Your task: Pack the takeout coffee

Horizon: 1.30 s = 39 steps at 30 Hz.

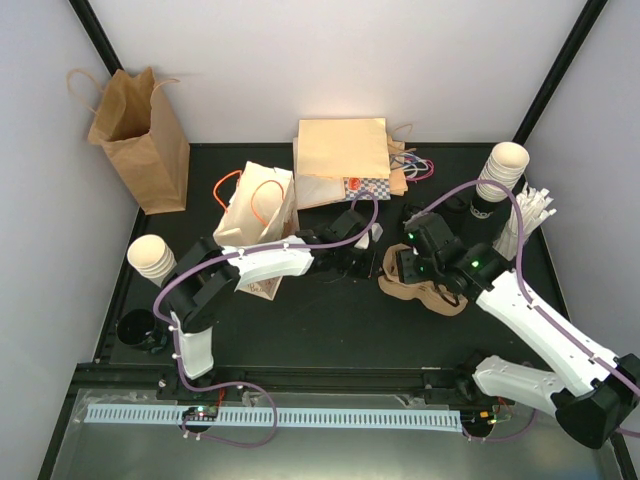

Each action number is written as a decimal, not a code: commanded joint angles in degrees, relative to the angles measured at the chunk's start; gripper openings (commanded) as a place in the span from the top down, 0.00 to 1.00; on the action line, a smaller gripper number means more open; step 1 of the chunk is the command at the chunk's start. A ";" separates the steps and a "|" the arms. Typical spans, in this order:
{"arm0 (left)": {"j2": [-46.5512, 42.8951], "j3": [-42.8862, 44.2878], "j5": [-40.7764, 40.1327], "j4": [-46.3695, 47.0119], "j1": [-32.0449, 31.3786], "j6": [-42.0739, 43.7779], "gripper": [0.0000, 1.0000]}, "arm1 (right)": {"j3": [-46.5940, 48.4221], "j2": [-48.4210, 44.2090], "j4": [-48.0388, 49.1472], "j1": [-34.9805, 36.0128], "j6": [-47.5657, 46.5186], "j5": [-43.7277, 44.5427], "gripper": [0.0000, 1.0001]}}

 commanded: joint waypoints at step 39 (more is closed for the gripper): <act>0.73 2.63 -2.27 -2.64 -0.48 2.16 0.71 | -4.47 8.13 0.66 -10.33 11.68 -2.69 0.06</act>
